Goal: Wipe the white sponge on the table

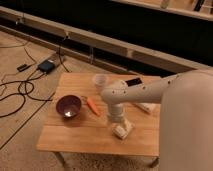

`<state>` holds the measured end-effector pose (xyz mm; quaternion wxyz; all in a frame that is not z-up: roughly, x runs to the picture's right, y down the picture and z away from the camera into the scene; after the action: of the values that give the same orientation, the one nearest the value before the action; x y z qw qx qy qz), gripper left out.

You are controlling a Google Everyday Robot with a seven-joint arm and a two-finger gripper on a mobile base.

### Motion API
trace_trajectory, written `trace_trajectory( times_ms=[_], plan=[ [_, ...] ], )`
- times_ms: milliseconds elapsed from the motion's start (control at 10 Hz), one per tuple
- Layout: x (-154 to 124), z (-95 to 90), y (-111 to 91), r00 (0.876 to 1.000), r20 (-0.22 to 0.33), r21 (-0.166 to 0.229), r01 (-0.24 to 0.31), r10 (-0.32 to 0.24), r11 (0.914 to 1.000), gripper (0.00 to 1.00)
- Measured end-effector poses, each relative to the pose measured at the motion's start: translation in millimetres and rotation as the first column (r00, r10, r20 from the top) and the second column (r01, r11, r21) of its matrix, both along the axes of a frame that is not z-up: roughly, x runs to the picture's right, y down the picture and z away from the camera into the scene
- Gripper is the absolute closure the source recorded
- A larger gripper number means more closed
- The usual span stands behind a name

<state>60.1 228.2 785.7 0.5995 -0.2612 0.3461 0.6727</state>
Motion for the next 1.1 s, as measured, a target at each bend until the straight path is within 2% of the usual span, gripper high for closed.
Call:
trace_trajectory(
  times_ms=[300,800,900,1100],
  plan=[
    [2,9.0,11,1.000,-0.014,-0.022,0.004,-0.004,0.9997,0.35],
    [19,12.7,12,0.998,-0.058,-0.027,-0.008,0.007,0.9996,0.36],
    [20,12.4,14,0.998,-0.060,-0.032,-0.008,0.006,0.9995,0.42],
    [18,11.9,18,0.998,-0.059,-0.044,-0.001,-0.002,0.9990,0.64]
  ],
)
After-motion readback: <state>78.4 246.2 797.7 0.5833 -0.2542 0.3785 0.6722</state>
